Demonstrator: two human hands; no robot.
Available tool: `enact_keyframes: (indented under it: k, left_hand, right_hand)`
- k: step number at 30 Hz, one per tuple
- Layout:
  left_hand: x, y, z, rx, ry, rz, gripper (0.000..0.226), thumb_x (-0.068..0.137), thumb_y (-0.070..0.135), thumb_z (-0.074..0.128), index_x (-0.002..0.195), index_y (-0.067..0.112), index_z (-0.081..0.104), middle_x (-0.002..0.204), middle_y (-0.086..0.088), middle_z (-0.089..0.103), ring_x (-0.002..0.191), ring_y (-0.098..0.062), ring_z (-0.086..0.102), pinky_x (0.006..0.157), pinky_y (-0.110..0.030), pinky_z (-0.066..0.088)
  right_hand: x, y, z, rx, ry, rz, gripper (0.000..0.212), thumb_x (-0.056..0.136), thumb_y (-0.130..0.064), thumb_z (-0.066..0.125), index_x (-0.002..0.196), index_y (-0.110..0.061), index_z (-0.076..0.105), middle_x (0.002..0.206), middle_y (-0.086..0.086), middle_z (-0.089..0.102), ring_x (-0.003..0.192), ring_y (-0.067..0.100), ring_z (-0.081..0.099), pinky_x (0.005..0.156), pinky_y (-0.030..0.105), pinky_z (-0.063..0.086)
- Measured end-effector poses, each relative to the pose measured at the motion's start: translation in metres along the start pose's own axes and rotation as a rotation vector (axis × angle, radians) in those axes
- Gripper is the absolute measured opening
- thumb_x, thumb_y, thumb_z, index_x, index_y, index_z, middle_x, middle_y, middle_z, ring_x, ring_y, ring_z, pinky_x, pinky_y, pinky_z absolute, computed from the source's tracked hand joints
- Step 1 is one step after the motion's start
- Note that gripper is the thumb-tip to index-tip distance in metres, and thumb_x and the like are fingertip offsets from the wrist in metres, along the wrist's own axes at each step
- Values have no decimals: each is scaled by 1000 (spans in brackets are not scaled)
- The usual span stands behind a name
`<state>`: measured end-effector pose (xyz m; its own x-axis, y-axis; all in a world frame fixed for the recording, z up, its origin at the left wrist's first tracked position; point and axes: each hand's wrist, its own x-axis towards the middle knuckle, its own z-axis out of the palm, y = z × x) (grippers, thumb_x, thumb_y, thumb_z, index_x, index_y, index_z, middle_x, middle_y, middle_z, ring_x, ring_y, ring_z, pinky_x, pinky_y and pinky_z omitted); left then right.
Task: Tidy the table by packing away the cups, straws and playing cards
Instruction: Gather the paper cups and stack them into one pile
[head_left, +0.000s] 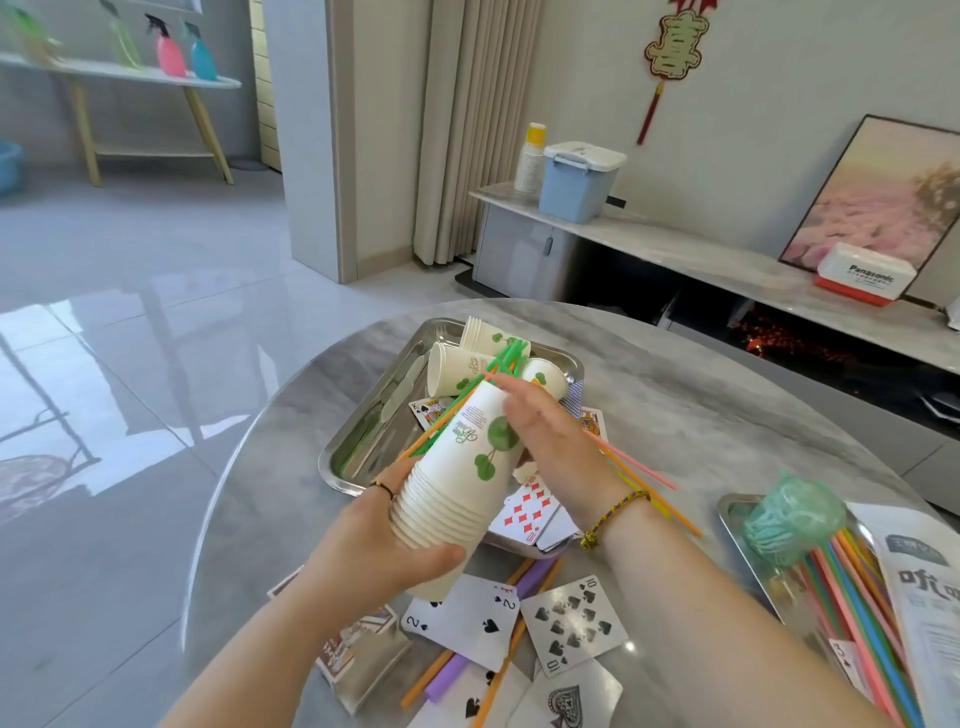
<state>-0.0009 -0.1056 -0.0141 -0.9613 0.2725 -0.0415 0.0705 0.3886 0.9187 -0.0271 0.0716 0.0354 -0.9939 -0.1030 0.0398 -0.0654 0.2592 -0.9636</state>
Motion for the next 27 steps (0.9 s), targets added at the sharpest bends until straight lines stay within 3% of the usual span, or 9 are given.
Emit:
enact_keyframes:
  k: [4, 6, 8, 10, 14, 17, 20, 22, 27]
  left_hand:
    - [7, 0, -16, -233, 192, -38, 55, 45, 37, 68, 95, 47, 47, 87, 16, 60, 77, -1, 58, 56, -15, 41]
    - [10, -2, -25, -374, 316, -27, 53, 44, 33, 70, 94, 39, 53, 86, 7, 65, 73, -4, 62, 59, -17, 47]
    - [14, -4, -32, -441, 414, -37, 57, 40, 40, 71, 96, 37, 56, 89, 4, 66, 80, -11, 61, 72, -27, 47]
    - [16, -5, -37, -447, 493, -62, 51, 39, 43, 69, 88, 39, 55, 85, 11, 63, 82, -11, 59, 71, -29, 43]
    - [17, -6, -35, -416, 465, -63, 83, 32, 52, 66, 111, 32, 51, 96, 3, 65, 91, -18, 61, 82, -36, 48]
    - [16, -5, -33, -386, 428, -53, 90, 34, 52, 66, 120, 32, 48, 104, -2, 65, 98, -24, 60, 91, -45, 48]
    - [17, -4, -32, -379, 409, -44, 89, 34, 50, 67, 120, 31, 49, 104, -3, 65, 98, -24, 61, 90, -45, 48]
    - [18, -4, -31, -395, 413, -63, 89, 32, 51, 66, 117, 31, 49, 100, 1, 65, 95, -21, 61, 84, -39, 49]
    - [17, -3, -28, -407, 403, -101, 75, 31, 50, 67, 103, 41, 49, 92, 9, 63, 88, -12, 59, 74, -30, 46]
  right_hand:
    - [17, 8, -4, 97, 280, 38, 22, 90, -44, 38, 96, -30, 53, 98, -6, 56, 80, 6, 52, 67, 21, 41]
    - [22, 25, -8, -128, 369, 129, 16, 91, -30, 45, 104, -22, 51, 113, 2, 53, 96, 12, 50, 77, 26, 40]
    - [24, 45, -11, -437, 355, 229, 34, 85, -20, 55, 118, -13, 48, 126, 8, 47, 113, 22, 45, 92, 32, 40]
    - [25, 58, -8, -657, 315, 249, 50, 80, -19, 62, 125, -10, 42, 129, 11, 46, 119, 27, 42, 99, 35, 36]
    - [35, 67, 6, -746, 300, 189, 82, 72, -26, 70, 138, -15, 22, 129, 14, 46, 118, 33, 44, 101, 44, 37]
    - [41, 73, 10, -861, 350, 185, 93, 72, -30, 70, 141, -20, 9, 129, 12, 47, 119, 31, 43, 101, 43, 37]
    - [46, 75, 6, -829, 454, 188, 85, 75, -32, 67, 140, -19, 14, 128, 10, 50, 116, 30, 45, 97, 40, 38]
    - [45, 77, 3, -972, 489, 189, 79, 74, -40, 65, 138, -20, 22, 128, 10, 47, 117, 29, 41, 96, 38, 35]
    - [44, 79, -9, -1150, 385, 176, 64, 73, -46, 62, 125, -16, 39, 132, 8, 37, 121, 27, 32, 101, 36, 27]
